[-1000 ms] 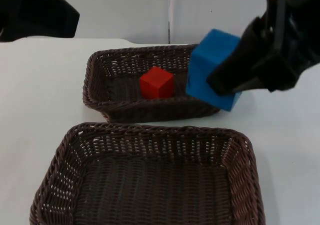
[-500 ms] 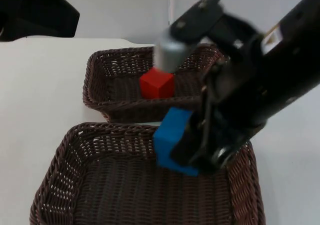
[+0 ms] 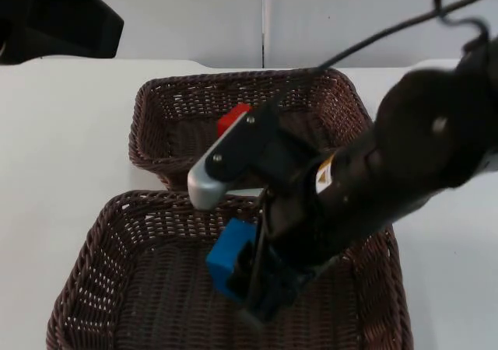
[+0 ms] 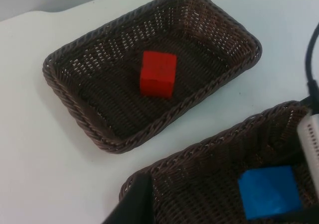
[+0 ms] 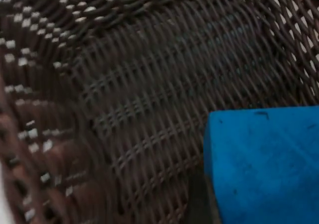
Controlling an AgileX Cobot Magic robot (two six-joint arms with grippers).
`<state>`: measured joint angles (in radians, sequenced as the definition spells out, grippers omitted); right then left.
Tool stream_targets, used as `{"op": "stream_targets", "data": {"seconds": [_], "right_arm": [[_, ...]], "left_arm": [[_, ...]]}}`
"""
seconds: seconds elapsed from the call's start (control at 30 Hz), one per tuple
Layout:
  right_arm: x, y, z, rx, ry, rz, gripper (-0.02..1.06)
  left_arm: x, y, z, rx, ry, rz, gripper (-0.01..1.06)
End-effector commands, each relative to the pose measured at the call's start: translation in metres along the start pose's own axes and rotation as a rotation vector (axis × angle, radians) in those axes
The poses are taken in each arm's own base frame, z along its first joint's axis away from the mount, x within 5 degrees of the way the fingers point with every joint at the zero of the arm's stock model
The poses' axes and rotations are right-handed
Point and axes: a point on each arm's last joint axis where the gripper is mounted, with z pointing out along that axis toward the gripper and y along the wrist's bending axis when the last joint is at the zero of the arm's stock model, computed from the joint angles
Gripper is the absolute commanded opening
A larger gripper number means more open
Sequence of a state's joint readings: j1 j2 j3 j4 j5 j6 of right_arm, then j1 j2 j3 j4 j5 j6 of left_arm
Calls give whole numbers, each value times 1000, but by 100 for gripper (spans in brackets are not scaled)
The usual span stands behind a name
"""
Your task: Pick up one cube with the left hand and place it into the upper basket. Pick up one cube with the right hand and place it into the lower basket.
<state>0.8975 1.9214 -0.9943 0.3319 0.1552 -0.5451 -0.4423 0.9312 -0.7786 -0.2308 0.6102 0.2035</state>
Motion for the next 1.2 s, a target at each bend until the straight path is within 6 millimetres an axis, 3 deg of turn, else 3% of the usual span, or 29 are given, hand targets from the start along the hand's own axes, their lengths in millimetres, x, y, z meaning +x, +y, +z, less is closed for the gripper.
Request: {"op": "stream_targets", "data": {"seconds": [0.0,0.37,0.5,0.67,0.7,0.8,1.0,1.13,1.17], "right_arm": [[0,0,7,24,-33,7,0],[12,2,24,13,22,7,0],[11,2,23,9,24,7,12],[11,2,23,8,24,9,63],[11,2,23,8,24,9,63],[9,2,21,8,19,27,83],[-6,1,-5,10,-39,59,88],[-30,-1,-55,23,-167,58,88],[-30,-1,-55,23,-167,58,88]], "left_arm": [[1,1,-1,-7,-11,1,105],[1,1,-1,-7,-11,1,105],[1,1,-1,-8,-11,3,105],[1,1,-1,-8,-11,3,105],[1,1,-1,-8,-11,3,105],[1,1,-1,-8,-11,3,105],[1,1,-1,-8,-11,3,105],[1,1,-1,-8,-11,3,105],[1,1,-1,-8,-11,3,105]]}}
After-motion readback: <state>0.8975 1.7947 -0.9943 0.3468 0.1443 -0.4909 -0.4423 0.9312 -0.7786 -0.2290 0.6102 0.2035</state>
